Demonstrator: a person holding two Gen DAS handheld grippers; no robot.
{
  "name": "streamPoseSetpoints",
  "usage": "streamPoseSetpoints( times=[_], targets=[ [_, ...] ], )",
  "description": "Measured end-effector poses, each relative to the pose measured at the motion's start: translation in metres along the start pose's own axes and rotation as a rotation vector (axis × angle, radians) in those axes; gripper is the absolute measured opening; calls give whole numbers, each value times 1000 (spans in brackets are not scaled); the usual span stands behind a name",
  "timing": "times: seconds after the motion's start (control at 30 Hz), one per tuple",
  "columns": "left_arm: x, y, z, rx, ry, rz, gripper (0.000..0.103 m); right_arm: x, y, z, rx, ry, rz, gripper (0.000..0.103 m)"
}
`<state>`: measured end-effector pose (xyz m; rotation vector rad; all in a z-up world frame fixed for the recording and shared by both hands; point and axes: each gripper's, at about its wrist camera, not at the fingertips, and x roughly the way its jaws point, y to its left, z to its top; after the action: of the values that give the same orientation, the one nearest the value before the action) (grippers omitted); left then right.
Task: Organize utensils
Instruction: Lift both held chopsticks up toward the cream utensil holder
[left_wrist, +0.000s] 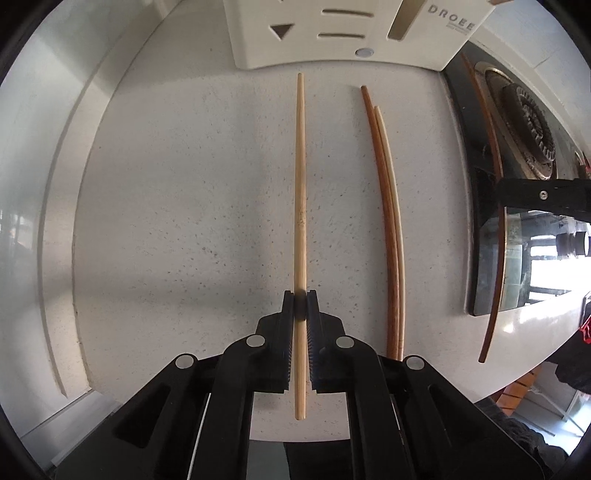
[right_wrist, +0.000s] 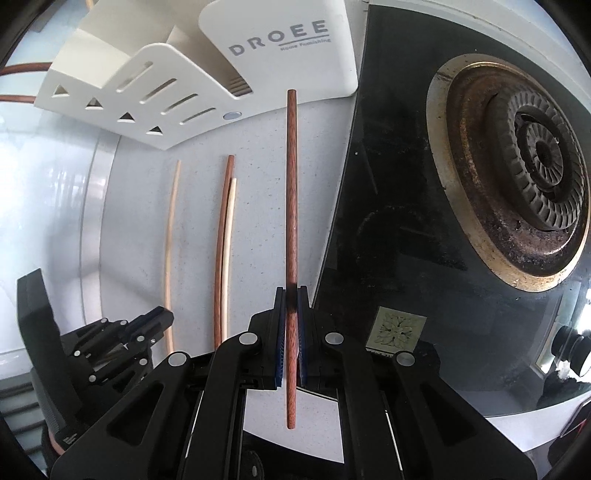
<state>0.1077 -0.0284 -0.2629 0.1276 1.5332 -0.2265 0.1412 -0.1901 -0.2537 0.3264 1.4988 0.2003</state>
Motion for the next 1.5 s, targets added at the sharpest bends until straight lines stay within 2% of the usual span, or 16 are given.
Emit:
streamPoseSetpoints(
  times=[0.2, 0.27, 0.37, 0.47, 0.57, 0.63, 0.77, 0.97, 1.2, 1.37, 1.5],
  targets=[
    [-10, 1, -21, 1, -83, -36, 6, -1, 11, -14, -49, -41, -2, 7],
    [-21, 6, -33, -15, -142, -73, 6, -4, 10, -19, -55, -55, 1, 7],
    [-37, 10, -48, -33, -226, -70, 6, -5, 15, -27, -67, -78, 0, 7],
    [-51, 11, -62, -39, -293, -62, 6, -17, 20, -35, -117, -150, -8, 7],
    [-58, 12, -67, -34, -356, -33, 6, -35, 31, -46, -200, -265, -24, 7],
    [-63, 15, -67, -56, -382, -48, 6, -48, 35, -50, -209, -317, 3, 7],
    [-71, 5, -63, -56, -455, -50, 6, -68, 39, -53, -214, -395, -5, 7],
    [-112, -6, -71, -19, -663, -16, 6, -102, 45, -60, -236, -513, -8, 7],
    [-162, -11, -55, -18, -850, -2, 6, -151, 47, -48, -254, -676, -7, 7],
    [-197, -11, -33, -24, -1018, 3, 6, -184, 52, -32, -278, -819, -19, 7],
    [-218, -12, -11, -9, -1138, 7, 6, -196, 55, -12, -280, -898, -26, 7]
  ],
)
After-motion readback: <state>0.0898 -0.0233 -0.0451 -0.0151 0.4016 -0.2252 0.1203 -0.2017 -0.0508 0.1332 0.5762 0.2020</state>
